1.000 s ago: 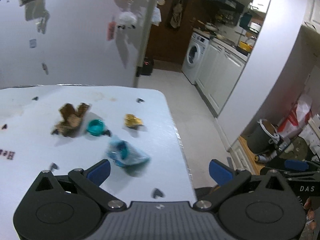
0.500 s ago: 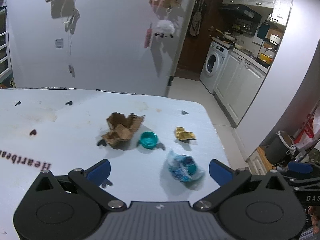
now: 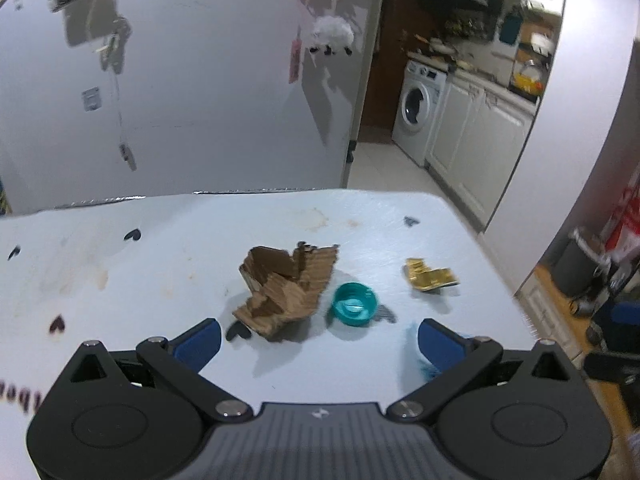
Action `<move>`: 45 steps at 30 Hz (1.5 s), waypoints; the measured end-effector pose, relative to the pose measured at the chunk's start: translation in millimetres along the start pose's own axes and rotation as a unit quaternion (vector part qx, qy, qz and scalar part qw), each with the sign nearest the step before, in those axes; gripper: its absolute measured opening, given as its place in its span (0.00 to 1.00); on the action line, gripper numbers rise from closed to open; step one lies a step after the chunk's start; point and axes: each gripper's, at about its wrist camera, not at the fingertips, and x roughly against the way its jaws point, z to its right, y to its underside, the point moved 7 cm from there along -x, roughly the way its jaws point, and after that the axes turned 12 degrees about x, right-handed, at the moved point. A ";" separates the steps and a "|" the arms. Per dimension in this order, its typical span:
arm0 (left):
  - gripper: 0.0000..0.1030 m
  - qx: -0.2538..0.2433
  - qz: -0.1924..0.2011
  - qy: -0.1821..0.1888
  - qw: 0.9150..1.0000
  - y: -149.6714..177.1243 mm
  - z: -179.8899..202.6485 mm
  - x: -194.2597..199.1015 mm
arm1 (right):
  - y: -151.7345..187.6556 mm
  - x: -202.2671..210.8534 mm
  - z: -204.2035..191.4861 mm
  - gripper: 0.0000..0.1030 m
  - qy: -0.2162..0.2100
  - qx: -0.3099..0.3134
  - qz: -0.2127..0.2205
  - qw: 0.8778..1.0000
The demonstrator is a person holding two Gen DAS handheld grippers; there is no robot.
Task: Collect trash
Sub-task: 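Grasp the torn cardboard with the left tool while the right tool grasps the blue-white bag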
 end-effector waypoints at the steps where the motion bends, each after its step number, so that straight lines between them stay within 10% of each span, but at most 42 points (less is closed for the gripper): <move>1: 1.00 -0.010 -0.003 0.000 1.000 -1.4 -3.8 -10.4 | -0.7 -4.8 -0.7 1.00 0.004 0.001 -0.003 1.000; 18: 0.97 -0.091 -0.042 0.011 0.995 4.6 -27.6 -131.2 | 0.9 -81.0 -19.5 1.00 -0.016 0.060 -0.023 0.998; 31: 0.63 -0.085 -0.044 0.022 0.995 -3.4 -33.9 -149.9 | 8.3 -122.3 -51.5 1.00 -0.039 0.169 -0.050 0.984; 34: 0.49 -0.066 -0.036 0.012 0.997 -3.6 -38.0 -146.2 | 11.2 -129.6 -57.5 0.91 -0.048 0.178 -0.059 0.981; 45: 0.47 0.006 -0.049 0.002 0.999 11.9 -40.6 -121.3 | 19.3 -142.8 -57.8 0.53 -0.024 0.206 -0.084 0.975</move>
